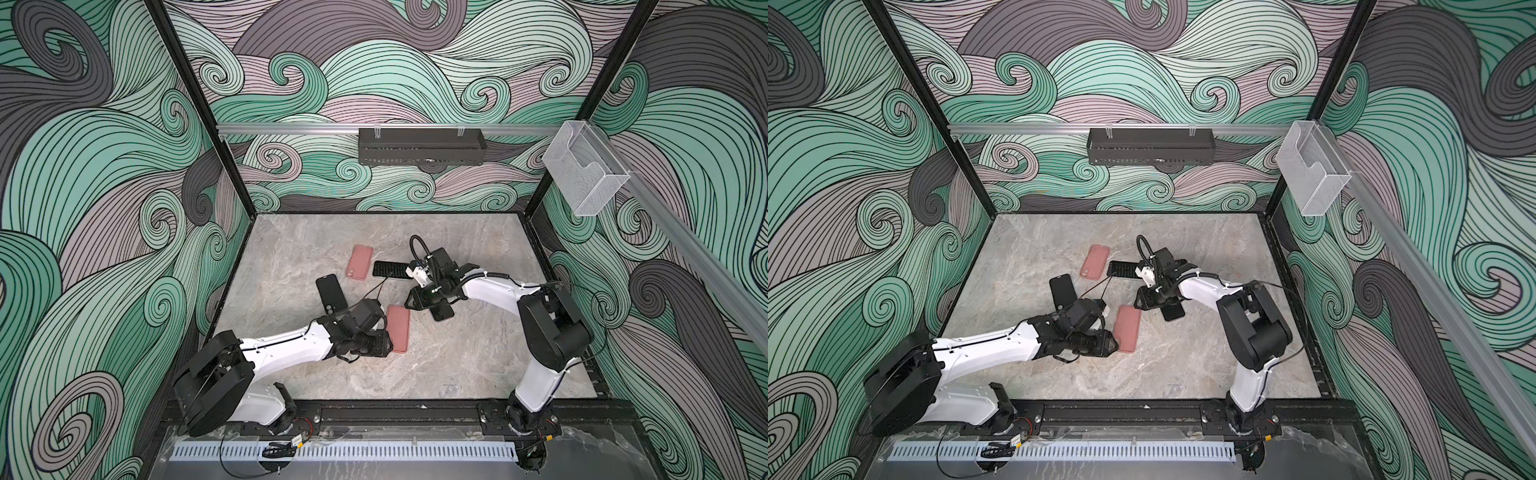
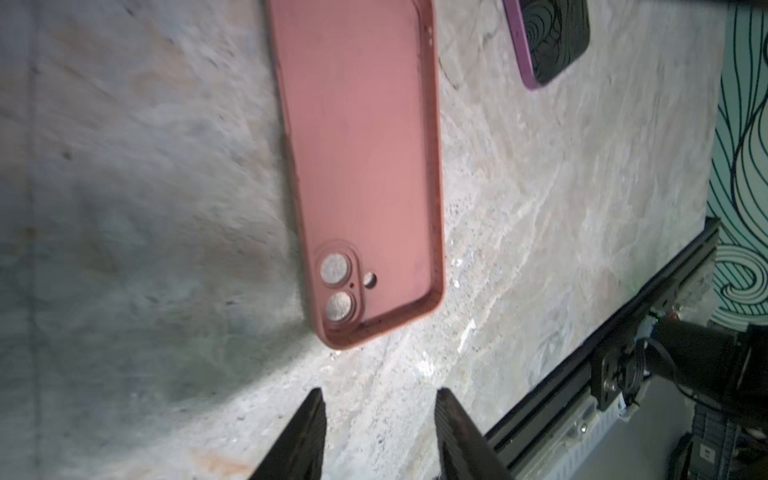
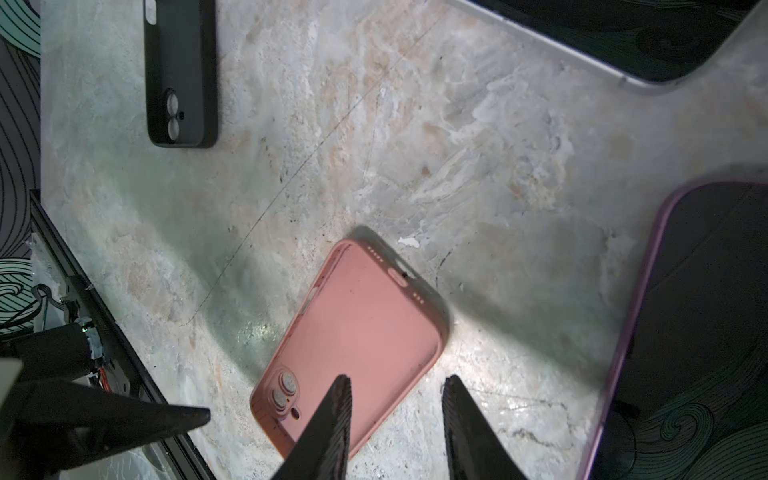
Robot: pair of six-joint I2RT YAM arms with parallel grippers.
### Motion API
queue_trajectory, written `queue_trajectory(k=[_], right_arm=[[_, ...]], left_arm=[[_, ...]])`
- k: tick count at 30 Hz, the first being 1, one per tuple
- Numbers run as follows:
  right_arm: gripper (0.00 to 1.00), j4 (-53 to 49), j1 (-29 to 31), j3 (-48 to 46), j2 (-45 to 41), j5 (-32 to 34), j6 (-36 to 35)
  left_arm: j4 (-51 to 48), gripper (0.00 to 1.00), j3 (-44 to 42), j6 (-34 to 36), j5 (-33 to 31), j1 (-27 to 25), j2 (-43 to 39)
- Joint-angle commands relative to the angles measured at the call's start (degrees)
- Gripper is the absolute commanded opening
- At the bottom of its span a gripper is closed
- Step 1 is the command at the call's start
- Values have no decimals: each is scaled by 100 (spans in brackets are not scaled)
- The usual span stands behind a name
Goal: Put the phone into the phone case
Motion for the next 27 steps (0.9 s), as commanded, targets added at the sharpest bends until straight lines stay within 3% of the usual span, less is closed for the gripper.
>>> queue_trajectory(k=[1,10,19,27], right_arm=[[40,-237,-14,239,211,-250,-334],[42,-145,-9,572,719,-498,-418],[43,47,-4,520,986,-573,-383],[41,197,9,74,750,-610,-339]], left_arm=[[395,46,-121,44,340,-152,64],[903,42,-17,-65,378,-263,881],[1054,41,-197,-479,-73,-253,1006],[762,41,-440,-946,-747,-9,620]])
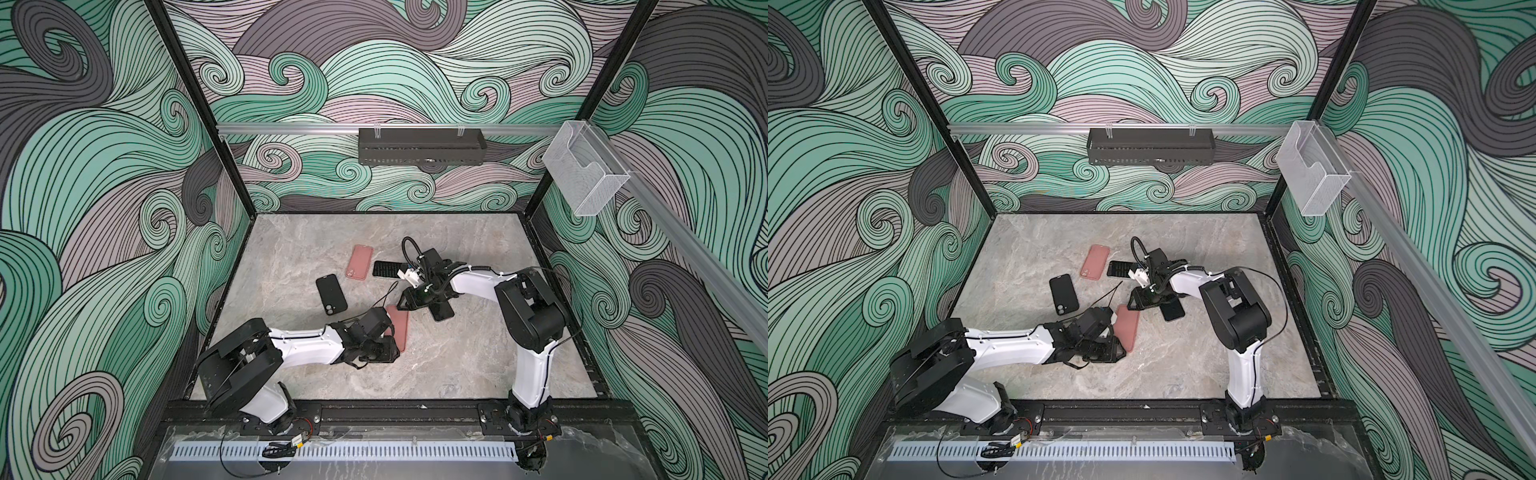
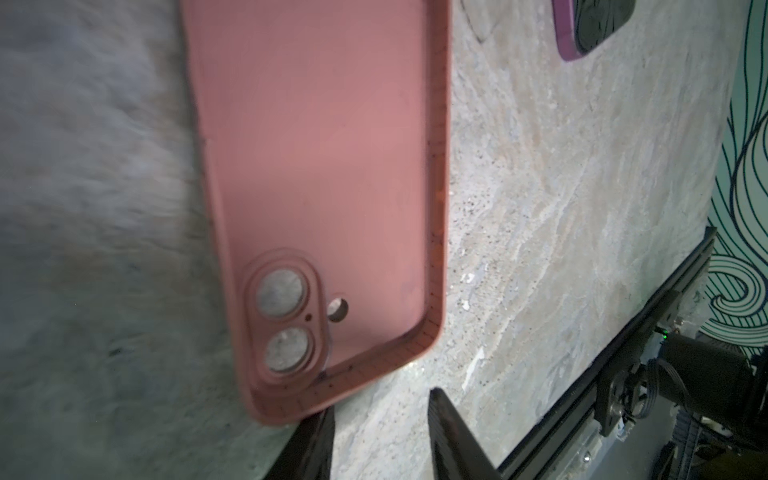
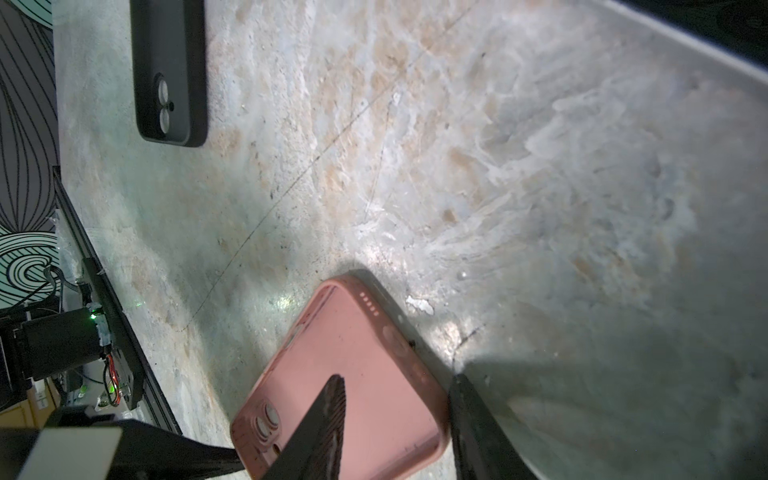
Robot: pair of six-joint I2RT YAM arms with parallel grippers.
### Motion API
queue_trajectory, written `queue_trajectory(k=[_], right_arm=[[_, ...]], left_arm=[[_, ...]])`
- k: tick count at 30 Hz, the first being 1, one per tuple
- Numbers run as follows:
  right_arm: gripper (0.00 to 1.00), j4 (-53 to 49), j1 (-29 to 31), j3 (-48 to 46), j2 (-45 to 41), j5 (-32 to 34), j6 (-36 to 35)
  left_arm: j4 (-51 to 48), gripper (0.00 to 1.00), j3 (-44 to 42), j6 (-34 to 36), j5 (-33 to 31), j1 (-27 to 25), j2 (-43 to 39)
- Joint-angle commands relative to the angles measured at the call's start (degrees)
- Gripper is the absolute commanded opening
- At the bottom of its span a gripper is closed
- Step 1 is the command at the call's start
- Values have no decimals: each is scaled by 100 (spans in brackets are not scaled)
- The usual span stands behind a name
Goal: Put the phone into the phone case
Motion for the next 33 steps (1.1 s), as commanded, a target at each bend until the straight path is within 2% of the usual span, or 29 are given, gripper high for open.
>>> queue_trajectory(k=[1,15,23,33], right_arm=[[41,-107,13,-278,-97,-42,-75],[39,63,276,-1313,-944,180,255],[39,161,502,-1878,-1488,386,674],[38,131,533,-2066,-1932,602,1022]], left_arm=[[-322,41,-210,-279,-512,231,-135],[-537,40,-105,-105,-407,951,-78],[-882,39,291,520,-177,1393,169],[-1415,39,955,1271,-208,1623,678]])
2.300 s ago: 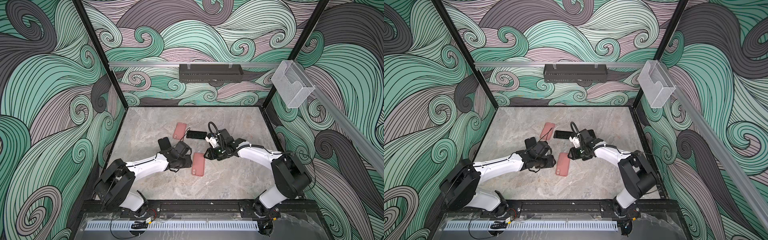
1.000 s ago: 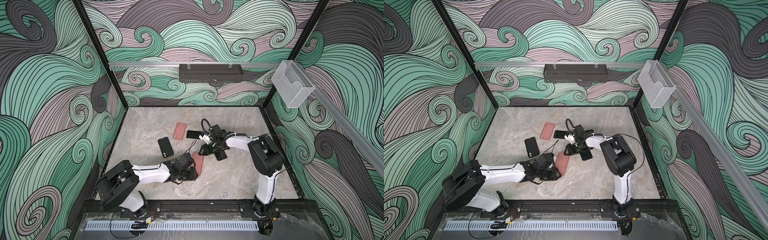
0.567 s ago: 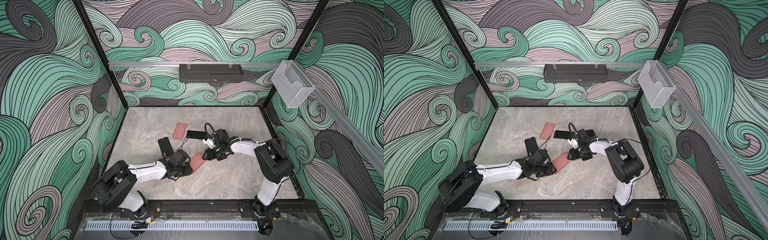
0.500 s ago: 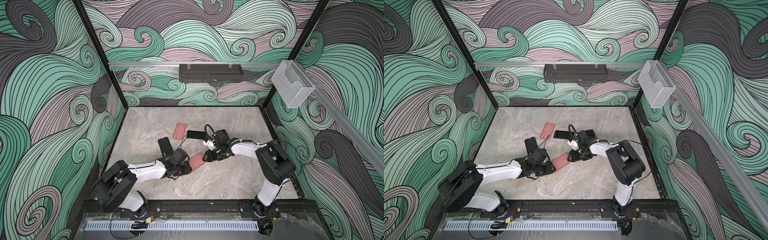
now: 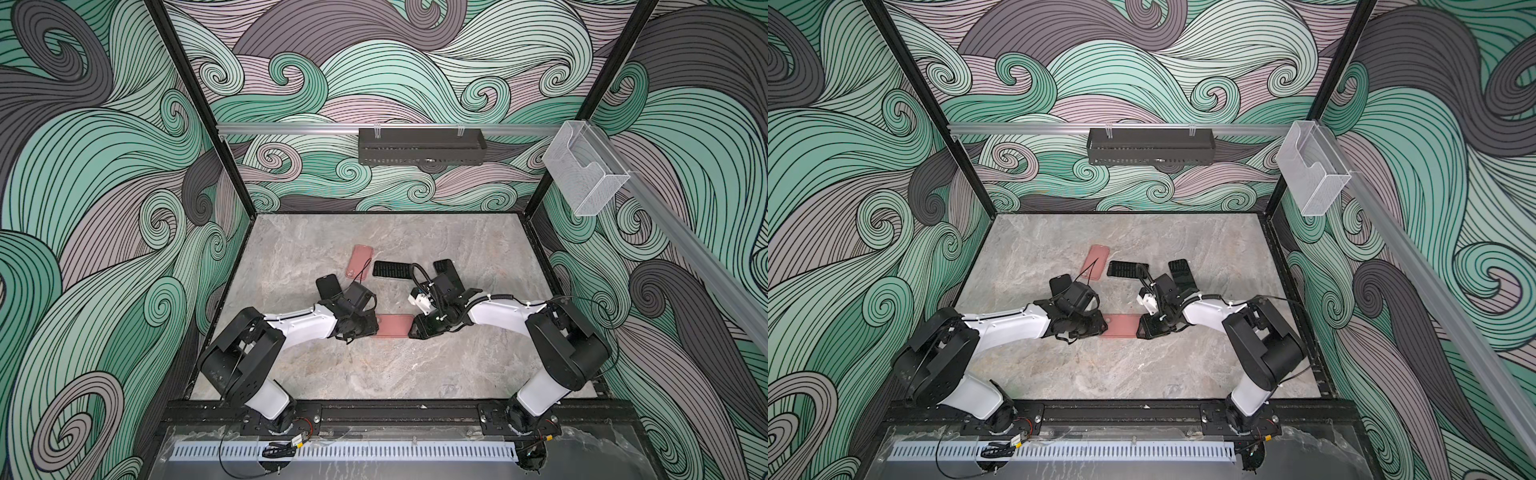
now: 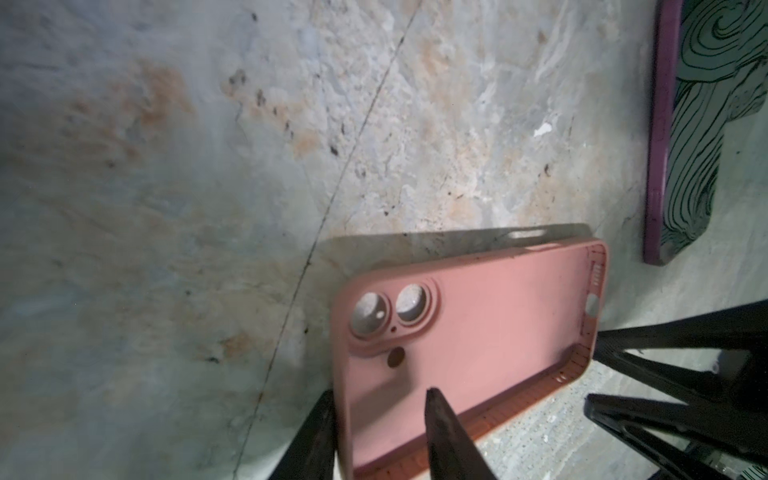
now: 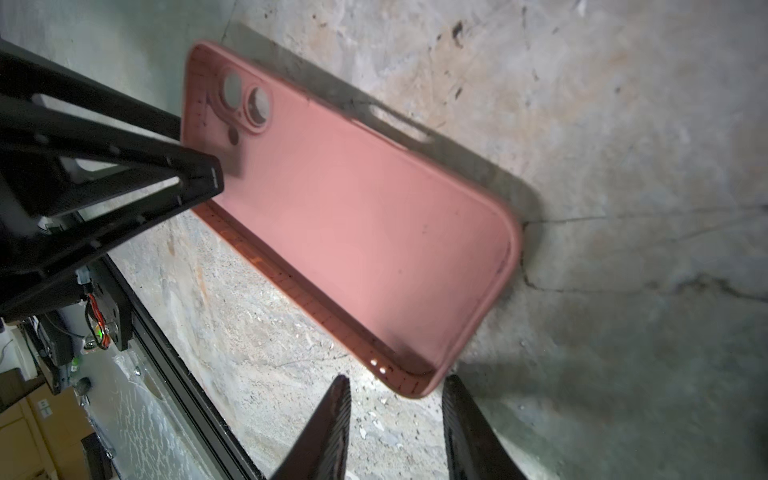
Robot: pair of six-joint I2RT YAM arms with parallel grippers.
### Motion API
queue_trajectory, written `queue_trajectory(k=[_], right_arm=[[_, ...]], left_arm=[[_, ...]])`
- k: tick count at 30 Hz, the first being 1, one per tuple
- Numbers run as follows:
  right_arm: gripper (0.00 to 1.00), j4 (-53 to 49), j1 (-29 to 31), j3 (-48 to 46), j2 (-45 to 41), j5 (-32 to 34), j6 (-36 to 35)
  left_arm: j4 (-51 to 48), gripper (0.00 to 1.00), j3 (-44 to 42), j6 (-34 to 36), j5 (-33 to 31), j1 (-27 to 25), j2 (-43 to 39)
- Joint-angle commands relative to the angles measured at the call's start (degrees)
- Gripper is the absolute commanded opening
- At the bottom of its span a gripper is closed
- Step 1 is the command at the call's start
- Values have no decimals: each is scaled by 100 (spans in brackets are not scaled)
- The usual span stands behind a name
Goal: Put the phone into the phone case
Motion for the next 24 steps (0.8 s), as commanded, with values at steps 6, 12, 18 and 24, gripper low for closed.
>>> queue_trajectory(k=[6,12,18,24], right_arm=[[40,-245,10,50,-309,498,298],[44,-246,16,143,-430,829,507],[49,-553,15,355,-422,1082,505],[63,-912,-12,724,-490,1762,349]], left_arm=[[-1038,40,771,855,-88,91,528],[-1076,42,625,677,-155,100,361],[-680,46,256,515,274,117,-45],[-513,46,201,480,571,126,44]])
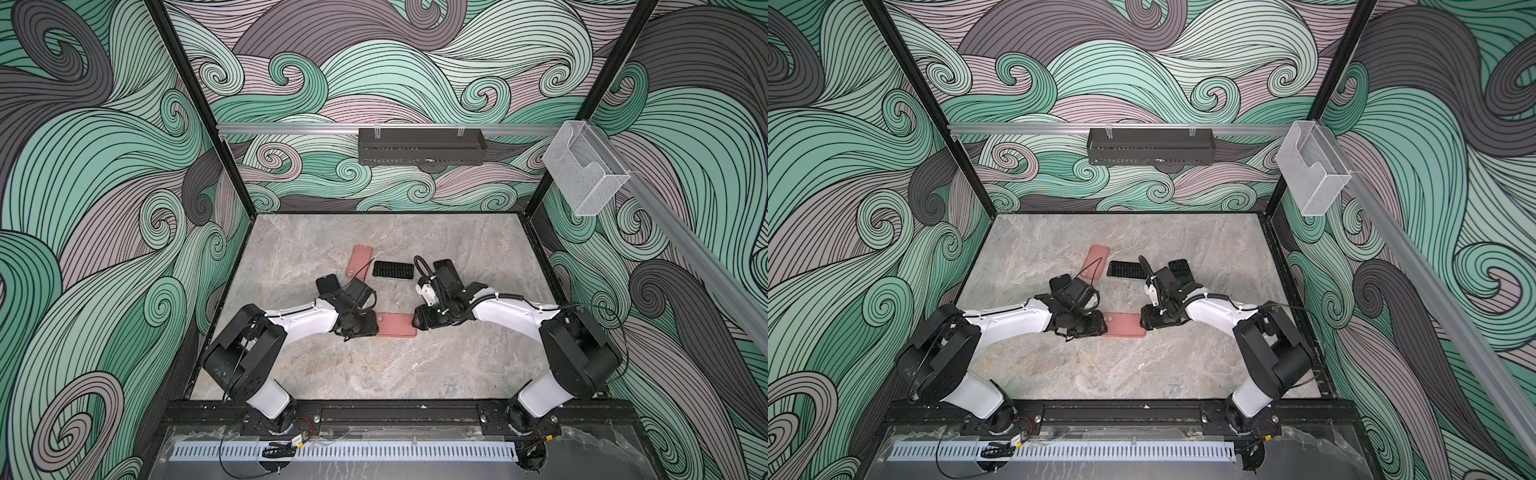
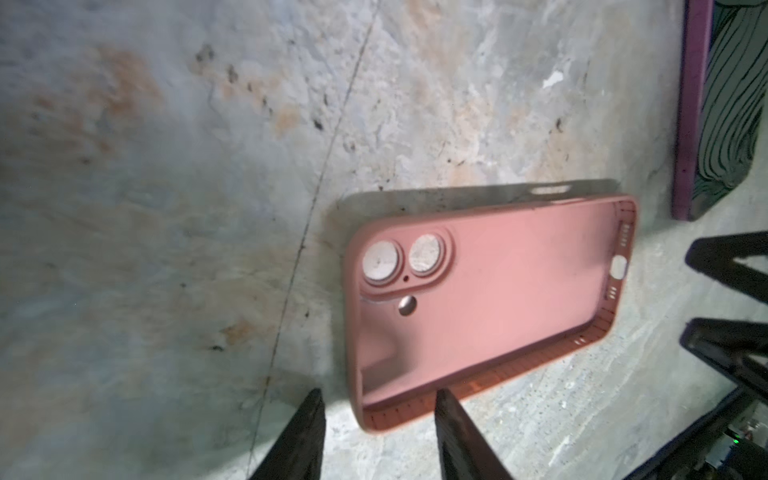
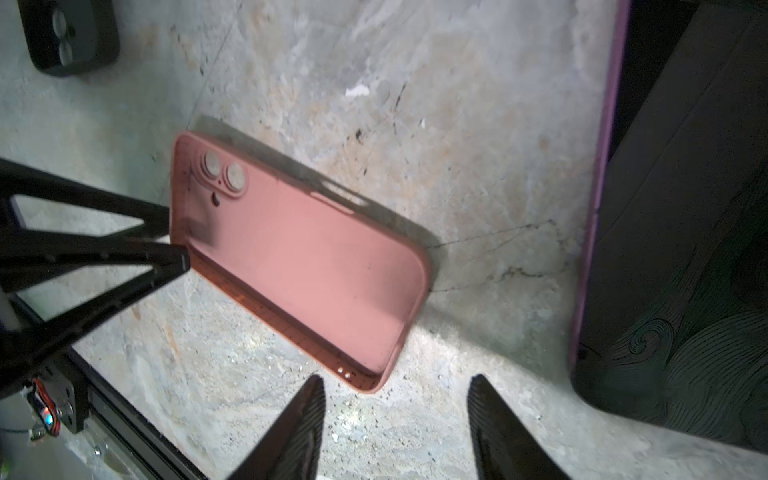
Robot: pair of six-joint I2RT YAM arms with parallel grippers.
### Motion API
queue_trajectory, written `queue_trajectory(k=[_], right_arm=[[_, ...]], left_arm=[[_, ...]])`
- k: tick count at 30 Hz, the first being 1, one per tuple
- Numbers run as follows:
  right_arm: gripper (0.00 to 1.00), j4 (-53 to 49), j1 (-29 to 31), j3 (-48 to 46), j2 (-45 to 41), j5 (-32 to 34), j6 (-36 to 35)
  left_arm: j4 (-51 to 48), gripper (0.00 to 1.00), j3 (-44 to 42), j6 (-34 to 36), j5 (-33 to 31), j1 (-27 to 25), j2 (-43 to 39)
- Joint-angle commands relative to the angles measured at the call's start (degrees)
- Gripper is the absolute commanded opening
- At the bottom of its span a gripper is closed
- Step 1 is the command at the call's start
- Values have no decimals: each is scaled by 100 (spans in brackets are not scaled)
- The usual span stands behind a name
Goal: Put the phone into the phone case
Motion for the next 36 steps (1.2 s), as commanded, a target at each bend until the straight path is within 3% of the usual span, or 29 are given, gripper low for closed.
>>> queue_trajectory(k=[1,10,20,30,36], right_arm=[[65,-376,-20,277,-218,612,-63],[72,-509,-292,151,-740,1040,-106],[77,-728,-636,79,-858,1049,-414],[88,-811,-895,109,-671,816,-633],[90,-839,-1047,169,-395,837,-737]], left_arm=[[82,46,-28,-58,184,67,14],[278,46,-70,-119,393,67,-32],[725,46,-263,-355,729,67,-6],[978,46,-362,-502,965,67,-9],[383,52,-410,-640,348,67,-384]])
